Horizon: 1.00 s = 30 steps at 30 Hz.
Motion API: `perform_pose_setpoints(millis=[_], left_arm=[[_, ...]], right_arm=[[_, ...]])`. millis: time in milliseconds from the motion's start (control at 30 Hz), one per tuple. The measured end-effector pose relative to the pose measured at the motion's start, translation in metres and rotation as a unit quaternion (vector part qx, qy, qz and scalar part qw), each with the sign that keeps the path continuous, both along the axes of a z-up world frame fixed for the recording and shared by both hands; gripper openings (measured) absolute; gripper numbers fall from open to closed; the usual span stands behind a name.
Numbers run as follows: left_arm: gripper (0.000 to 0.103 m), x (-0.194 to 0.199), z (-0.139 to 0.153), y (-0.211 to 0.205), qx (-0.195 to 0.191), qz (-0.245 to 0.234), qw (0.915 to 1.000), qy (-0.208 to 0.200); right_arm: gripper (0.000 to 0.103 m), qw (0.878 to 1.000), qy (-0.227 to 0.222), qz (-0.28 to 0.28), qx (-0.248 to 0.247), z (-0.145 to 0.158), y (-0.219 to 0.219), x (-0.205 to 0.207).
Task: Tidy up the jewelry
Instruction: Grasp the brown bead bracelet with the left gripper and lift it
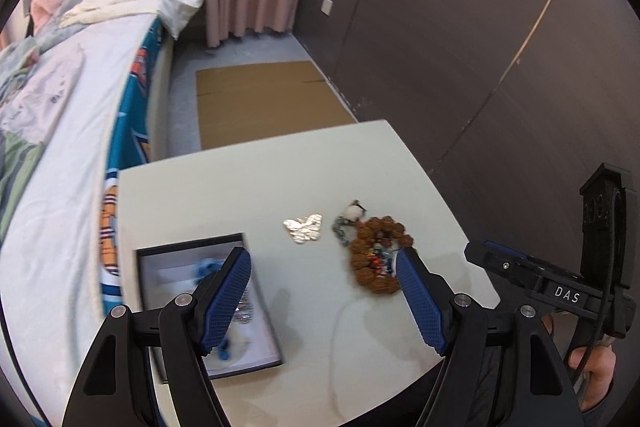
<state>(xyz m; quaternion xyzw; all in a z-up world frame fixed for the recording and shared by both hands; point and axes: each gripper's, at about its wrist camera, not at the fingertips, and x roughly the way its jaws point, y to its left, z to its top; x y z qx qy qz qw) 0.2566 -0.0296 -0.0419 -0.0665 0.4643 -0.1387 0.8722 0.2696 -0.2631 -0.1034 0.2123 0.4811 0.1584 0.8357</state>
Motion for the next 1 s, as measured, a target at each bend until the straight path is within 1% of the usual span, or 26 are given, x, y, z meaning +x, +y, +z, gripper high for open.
perform_pose_setpoints(millis=[67,167,300,433,567,633,733,867,1000], left_arm=[[0.060,0.005,-0.006,-0.012,-0.004,-0.011,0.9999,0.007],[0.048,0.013,-0.020,-0.026,-0.001,-0.021,0.9992,0.033],[0.047,0.020,-0.036,-0.041,0.006,-0.029,0.9982,0.052],[0.040,0.031,-0.051,-0.053,0.015,-0.033,0.9968,0.071],[0.039,0.041,-0.064,-0.057,0.026,-0.036,0.9957,0.081],[0.039,0.048,-0.071,-0.057,0.021,-0.031,0.9952,0.091],[0.034,0.058,-0.079,-0.058,0.016,-0.030,0.9941,0.103],[0.034,0.068,-0.086,-0.066,0.025,-0.040,0.9929,0.109],[0.034,0.077,-0.100,-0.070,0.027,-0.043,0.9903,0.130]], right_arm=[[0.068,1.000,0.004,-0.008,-0.002,-0.002,-0.008,-0.001],[0.068,1.000,0.008,-0.016,0.000,-0.006,-0.019,-0.003],[0.068,1.000,0.008,-0.022,0.003,-0.009,-0.029,-0.004],[0.068,1.000,0.014,-0.027,0.004,-0.016,-0.038,-0.004],[0.068,0.999,0.024,-0.035,0.004,-0.023,-0.047,-0.007],[0.068,0.999,0.029,-0.038,0.000,-0.025,-0.051,-0.008],[0.068,0.999,0.031,-0.041,-0.003,-0.026,-0.055,-0.010],[0.068,0.998,0.037,-0.048,-0.001,-0.031,-0.061,-0.012],[0.068,0.998,0.040,-0.054,-0.003,-0.032,-0.064,-0.013]])
